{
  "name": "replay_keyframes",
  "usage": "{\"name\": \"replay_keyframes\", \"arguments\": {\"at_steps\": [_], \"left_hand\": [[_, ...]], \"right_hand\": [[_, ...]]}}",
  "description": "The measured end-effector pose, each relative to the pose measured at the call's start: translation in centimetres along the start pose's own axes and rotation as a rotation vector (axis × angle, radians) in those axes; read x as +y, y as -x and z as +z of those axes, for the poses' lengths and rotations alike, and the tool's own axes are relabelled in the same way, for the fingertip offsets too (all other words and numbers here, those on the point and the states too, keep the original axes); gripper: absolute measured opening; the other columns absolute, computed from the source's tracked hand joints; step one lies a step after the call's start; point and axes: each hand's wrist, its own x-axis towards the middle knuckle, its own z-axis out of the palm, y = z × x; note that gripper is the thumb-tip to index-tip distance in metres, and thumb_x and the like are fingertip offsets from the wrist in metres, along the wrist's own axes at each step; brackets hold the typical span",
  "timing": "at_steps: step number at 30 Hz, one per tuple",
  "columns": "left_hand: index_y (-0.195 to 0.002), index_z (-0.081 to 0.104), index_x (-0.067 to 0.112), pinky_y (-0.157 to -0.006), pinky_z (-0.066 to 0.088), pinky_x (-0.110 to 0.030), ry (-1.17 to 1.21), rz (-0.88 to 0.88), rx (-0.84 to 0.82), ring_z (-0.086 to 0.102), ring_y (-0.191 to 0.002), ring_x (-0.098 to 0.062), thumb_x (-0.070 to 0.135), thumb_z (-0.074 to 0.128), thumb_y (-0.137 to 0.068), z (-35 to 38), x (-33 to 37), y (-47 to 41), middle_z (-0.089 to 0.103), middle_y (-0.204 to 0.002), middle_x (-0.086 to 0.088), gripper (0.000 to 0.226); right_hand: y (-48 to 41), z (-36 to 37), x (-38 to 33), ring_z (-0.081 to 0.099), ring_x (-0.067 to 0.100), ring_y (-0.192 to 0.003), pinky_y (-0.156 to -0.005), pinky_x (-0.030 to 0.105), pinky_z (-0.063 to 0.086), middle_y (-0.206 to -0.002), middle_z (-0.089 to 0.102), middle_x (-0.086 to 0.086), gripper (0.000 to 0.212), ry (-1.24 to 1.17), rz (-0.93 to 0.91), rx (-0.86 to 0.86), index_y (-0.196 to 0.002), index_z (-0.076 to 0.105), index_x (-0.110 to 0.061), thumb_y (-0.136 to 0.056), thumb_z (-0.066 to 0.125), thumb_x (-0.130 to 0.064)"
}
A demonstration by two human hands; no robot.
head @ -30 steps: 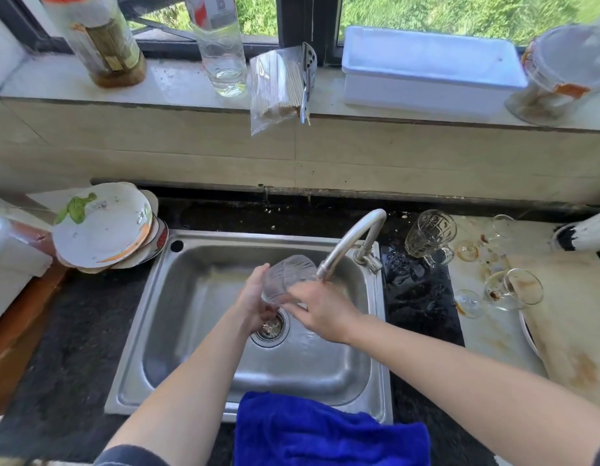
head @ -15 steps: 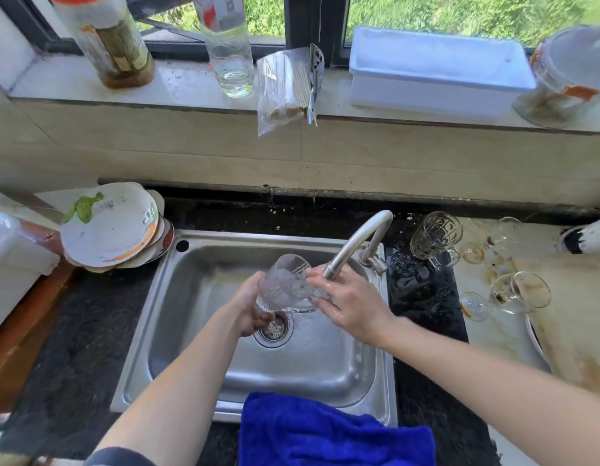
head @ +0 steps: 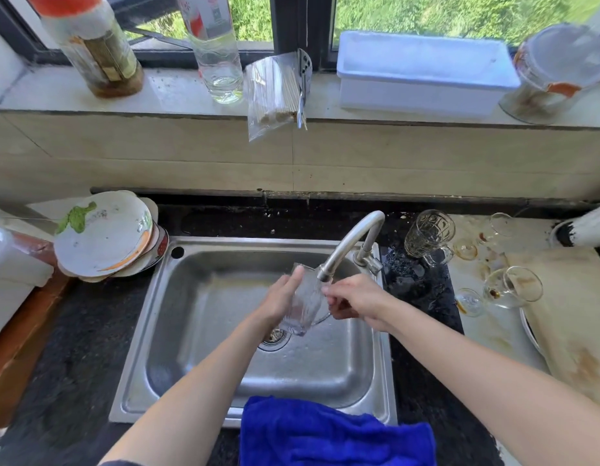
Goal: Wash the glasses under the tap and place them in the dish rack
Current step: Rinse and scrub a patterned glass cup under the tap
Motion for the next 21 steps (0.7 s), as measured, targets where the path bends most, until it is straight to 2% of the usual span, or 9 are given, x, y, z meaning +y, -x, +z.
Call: {"name": "replay_keyframes", "arguments": {"at_steps": [3,5,7,8,9,11,13,17,21], "left_hand": [[-0.128,0.05,0.017,-0.091,0.032,-0.027,-0.079,0.148,0.073,0.047,-0.111,-0.009,0.053,0.037,-0.096,0.8,0.4,0.3,0.051,-0.124,0.007,0.05],[-0.134,0.045,0.016,-0.091,0.035,-0.019,-0.084,0.23,0.059,0.045,-0.118,-0.008,0.053,0.038,-0.096,1.1,0.7,0.3,0.048,-0.134,0.008,0.053],[-0.137,0.043,0.017,-0.075,0.041,-0.003,-0.082,0.265,0.078,0.045,-0.116,-0.008,0.047,0.041,-0.098,1.1,1.3,0.1,0.046,-0.132,0.009,0.049],[-0.129,0.05,0.017,-0.065,0.041,-0.003,-0.101,0.266,0.081,0.048,-0.106,-0.008,0.043,0.043,-0.098,1.0,1.6,-0.2,0.051,-0.119,0.008,0.041],[-0.112,0.058,0.016,-0.06,0.041,-0.008,-0.135,0.26,0.079,0.05,-0.093,-0.01,0.042,0.046,-0.097,0.7,2.0,-0.4,0.055,-0.102,0.006,0.033],[-0.085,0.063,0.009,-0.064,0.041,-0.025,-0.091,0.225,0.023,0.049,-0.074,-0.015,0.049,0.054,-0.092,0.2,2.6,-0.8,0.054,-0.077,0.0,0.041],[-0.087,0.065,0.003,-0.068,0.043,-0.034,0.059,0.145,-0.01,0.053,-0.072,-0.021,0.051,0.057,-0.089,0.1,2.7,-0.9,0.056,-0.074,-0.007,0.049],[-0.079,0.06,0.012,-0.07,0.052,-0.035,0.324,0.044,0.147,0.062,-0.068,-0.022,0.043,0.055,-0.094,1.2,3.0,-0.1,0.063,-0.066,-0.002,0.035],[-0.072,0.052,0.012,-0.067,0.049,-0.032,0.364,0.034,0.204,0.056,-0.064,-0.019,0.041,0.049,-0.097,1.8,2.6,0.4,0.058,-0.059,0.001,0.038]], "right_hand": [[0.0,-0.3,0.6,0.055,0.013,-0.052,-0.056,0.025,0.052,-0.059,0.057,0.003,0.019,-0.152,0.025,0.056,-0.075,0.062,-0.007,-0.091,0.065,-0.017],[-0.1,-0.3,1.0,0.058,0.014,-0.053,-0.056,0.028,0.056,-0.059,0.056,0.003,0.018,-0.167,0.015,0.09,-0.08,0.061,-0.007,-0.093,0.063,-0.02],[-0.1,-0.5,0.6,0.058,0.014,-0.053,-0.054,0.028,0.056,-0.057,0.055,0.002,0.018,-0.092,0.007,0.08,-0.081,0.061,-0.005,-0.093,0.062,-0.018],[0.0,-0.6,0.3,0.058,0.014,-0.053,-0.052,0.028,0.056,-0.056,0.054,0.001,0.018,-0.042,0.003,0.055,-0.081,0.06,-0.005,-0.094,0.062,-0.018],[0.0,-0.8,-0.1,0.057,0.014,-0.052,-0.051,0.028,0.055,-0.055,0.053,0.001,0.018,-0.001,-0.003,0.03,-0.081,0.06,-0.005,-0.093,0.062,-0.018],[-0.2,-1.2,-0.9,0.055,0.013,-0.051,-0.052,0.028,0.053,-0.055,0.054,0.001,0.02,0.046,-0.024,0.028,-0.078,0.061,-0.005,-0.091,0.065,-0.02],[-0.7,-1.6,-1.3,0.054,0.014,-0.052,-0.055,0.031,0.051,-0.059,0.055,0.002,0.02,0.013,-0.067,0.086,-0.079,0.066,-0.004,-0.089,0.067,-0.022],[-0.8,-0.4,-0.4,0.053,0.021,-0.069,-0.063,0.034,0.047,-0.073,0.057,0.006,0.027,0.048,-0.121,0.194,-0.084,0.064,-0.008,-0.093,0.058,-0.033],[-1.2,1.0,1.5,0.067,0.029,-0.091,-0.08,0.04,0.053,-0.097,0.07,0.009,0.038,-0.024,-0.011,0.249,-0.099,0.065,-0.014,-0.094,0.048,-0.047]]}}
